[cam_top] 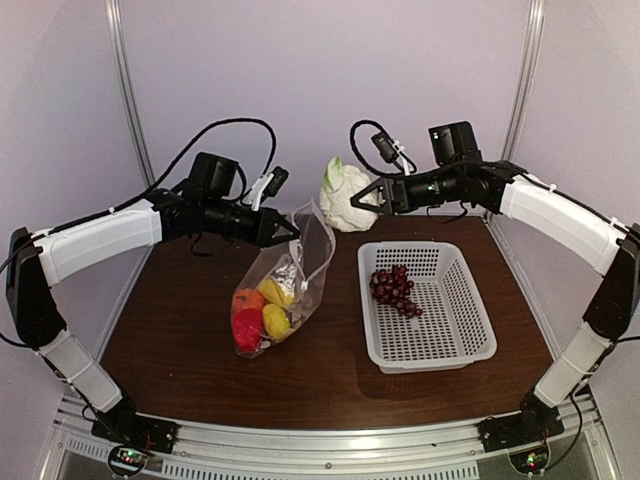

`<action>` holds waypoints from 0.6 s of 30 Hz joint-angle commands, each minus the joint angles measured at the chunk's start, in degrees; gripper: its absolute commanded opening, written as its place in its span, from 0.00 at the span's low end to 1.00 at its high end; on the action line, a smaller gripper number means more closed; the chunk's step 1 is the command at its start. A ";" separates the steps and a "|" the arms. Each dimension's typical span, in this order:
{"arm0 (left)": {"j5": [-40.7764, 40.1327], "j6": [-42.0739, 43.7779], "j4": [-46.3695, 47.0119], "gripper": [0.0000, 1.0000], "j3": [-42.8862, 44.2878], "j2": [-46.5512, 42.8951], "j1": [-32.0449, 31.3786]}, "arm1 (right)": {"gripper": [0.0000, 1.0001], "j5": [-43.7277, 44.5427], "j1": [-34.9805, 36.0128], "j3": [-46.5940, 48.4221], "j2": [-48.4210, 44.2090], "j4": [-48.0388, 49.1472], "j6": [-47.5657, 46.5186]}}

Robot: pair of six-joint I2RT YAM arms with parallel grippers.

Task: Place the food in the zip-top bag and seal the zipper
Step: Place the fake vegetable in the zipper food storage bag.

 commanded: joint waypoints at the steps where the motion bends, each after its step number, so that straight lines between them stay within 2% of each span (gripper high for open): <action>1: -0.64 -6.41 7.66 0.00 -1.29 0.14 0.39 | 0.47 -7.99 1.81 -1.19 0.53 12.70 14.41; 8: -1.50 -9.04 8.65 0.00 -0.78 -0.28 0.30 | 0.46 -5.70 4.10 -2.33 2.30 15.51 19.71; 18: -3.71 -10.09 8.42 0.00 -1.03 -2.46 0.29 | 0.43 1.90 4.52 -4.64 3.58 10.18 17.11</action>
